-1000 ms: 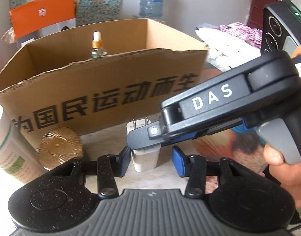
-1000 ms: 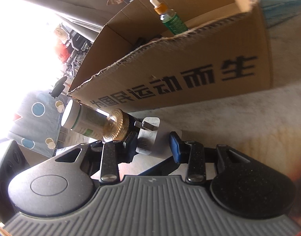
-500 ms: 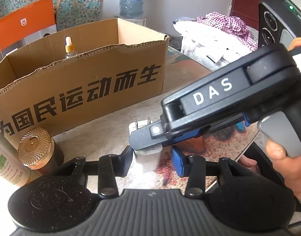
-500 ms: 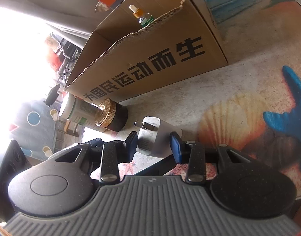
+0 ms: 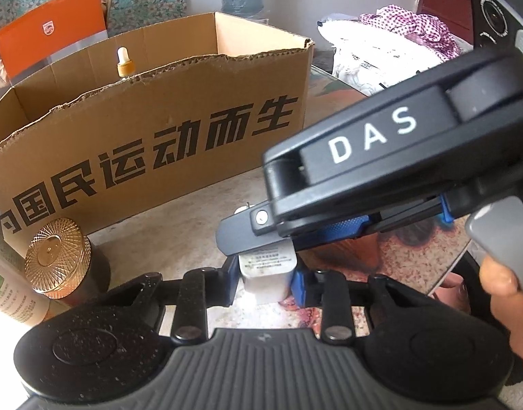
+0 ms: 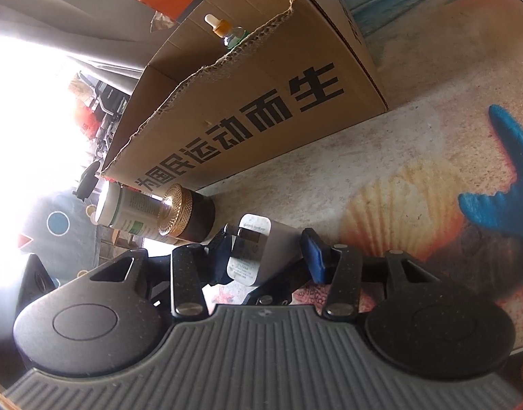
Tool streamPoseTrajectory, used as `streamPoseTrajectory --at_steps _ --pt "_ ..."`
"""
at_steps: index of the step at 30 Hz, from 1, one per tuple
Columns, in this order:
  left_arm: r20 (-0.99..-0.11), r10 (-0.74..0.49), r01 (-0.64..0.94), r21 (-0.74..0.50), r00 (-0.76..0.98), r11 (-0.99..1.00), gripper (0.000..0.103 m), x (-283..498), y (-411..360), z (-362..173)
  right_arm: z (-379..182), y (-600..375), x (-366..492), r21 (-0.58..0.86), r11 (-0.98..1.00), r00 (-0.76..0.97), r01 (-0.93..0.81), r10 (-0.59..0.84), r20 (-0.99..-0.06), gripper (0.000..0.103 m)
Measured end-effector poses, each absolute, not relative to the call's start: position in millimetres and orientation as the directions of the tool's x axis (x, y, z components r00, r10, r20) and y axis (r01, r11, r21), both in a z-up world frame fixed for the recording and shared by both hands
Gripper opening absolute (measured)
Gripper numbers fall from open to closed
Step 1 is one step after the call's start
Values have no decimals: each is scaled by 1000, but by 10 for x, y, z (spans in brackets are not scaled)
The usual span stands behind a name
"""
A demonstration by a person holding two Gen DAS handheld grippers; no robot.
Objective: Organize rigid objects
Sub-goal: 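Lift the charger plug and carry it over the box, then lower the plug into the box and open the right tool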
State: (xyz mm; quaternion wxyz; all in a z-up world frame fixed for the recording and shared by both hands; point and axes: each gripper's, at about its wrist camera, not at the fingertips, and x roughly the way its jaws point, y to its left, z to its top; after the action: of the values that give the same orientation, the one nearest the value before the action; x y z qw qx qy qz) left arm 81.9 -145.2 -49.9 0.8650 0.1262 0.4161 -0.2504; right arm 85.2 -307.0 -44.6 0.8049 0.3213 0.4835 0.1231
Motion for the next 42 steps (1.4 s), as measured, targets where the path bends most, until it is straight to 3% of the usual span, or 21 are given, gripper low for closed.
streamPoseTrajectory --at_steps 12,20,27,34,42 --pt "-763 -325 526 24 559 850 32 745 -1450 -333 -298 -3010 789 615 785 531 76 490 -691 44" --pt "-658 -329 494 75 677 866 32 797 -1342 271 367 -2858 886 566 820 613 -84 491 -619 44" --pt "-597 -344 460 46 725 887 33 1246 -1376 713 918 -2851 1328 490 850 657 -192 482 -579 44" --pt "-674 -363 433 -70 644 899 33 2106 -1481 736 1048 -3020 2172 441 875 608 -198 463 -645 44" --pt "-767 -343 354 -162 542 921 33 2934 -1510 399 698 -3173 3072 465 874 504 -139 467 -727 44"
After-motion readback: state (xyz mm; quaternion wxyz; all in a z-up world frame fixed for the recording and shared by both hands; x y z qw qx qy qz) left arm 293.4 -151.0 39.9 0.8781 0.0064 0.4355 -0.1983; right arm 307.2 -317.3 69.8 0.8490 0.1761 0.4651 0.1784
